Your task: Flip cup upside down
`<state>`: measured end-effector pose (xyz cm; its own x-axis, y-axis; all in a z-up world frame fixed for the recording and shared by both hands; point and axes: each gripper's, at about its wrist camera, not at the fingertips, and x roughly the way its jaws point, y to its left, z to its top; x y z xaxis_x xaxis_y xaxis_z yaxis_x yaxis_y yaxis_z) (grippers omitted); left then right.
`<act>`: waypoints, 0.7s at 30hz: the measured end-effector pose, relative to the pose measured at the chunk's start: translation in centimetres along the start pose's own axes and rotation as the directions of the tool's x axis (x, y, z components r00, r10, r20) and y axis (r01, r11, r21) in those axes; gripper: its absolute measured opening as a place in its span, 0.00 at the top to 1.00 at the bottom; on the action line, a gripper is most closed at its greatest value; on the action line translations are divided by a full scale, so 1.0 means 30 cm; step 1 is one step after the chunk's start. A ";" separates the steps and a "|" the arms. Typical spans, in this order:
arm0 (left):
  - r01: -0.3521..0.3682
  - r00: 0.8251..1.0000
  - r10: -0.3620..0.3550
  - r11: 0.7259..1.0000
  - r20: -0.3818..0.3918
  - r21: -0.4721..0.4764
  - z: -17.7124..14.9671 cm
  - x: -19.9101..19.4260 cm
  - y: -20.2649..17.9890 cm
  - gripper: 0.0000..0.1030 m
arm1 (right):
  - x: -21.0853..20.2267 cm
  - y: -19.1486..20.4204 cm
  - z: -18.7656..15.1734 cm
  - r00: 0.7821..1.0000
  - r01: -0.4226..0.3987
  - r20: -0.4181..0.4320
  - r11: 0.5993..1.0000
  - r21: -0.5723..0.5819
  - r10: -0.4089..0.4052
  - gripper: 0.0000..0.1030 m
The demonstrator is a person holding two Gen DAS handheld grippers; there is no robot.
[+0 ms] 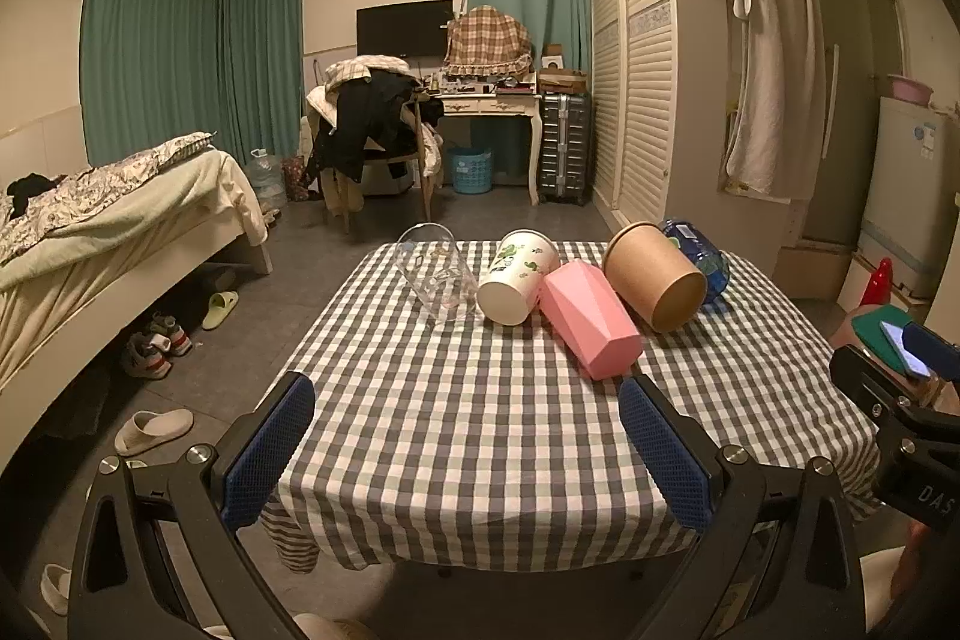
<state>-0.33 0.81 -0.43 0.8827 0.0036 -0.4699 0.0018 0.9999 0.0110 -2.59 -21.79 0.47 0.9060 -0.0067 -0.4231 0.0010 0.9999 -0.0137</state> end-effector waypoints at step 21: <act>-0.037 0.999 0.036 0.998 -0.023 -0.056 0.121 0.234 0.195 0.00 | 0.221 0.161 0.111 0.997 -0.031 -0.073 0.998 -0.047 0.027 0.00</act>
<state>7.57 6.64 -0.46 0.8709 0.0395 -0.4898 -0.0570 0.9982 -0.0208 4.82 -16.96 0.62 0.8725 0.0199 -0.4882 -0.0467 0.9980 -0.0428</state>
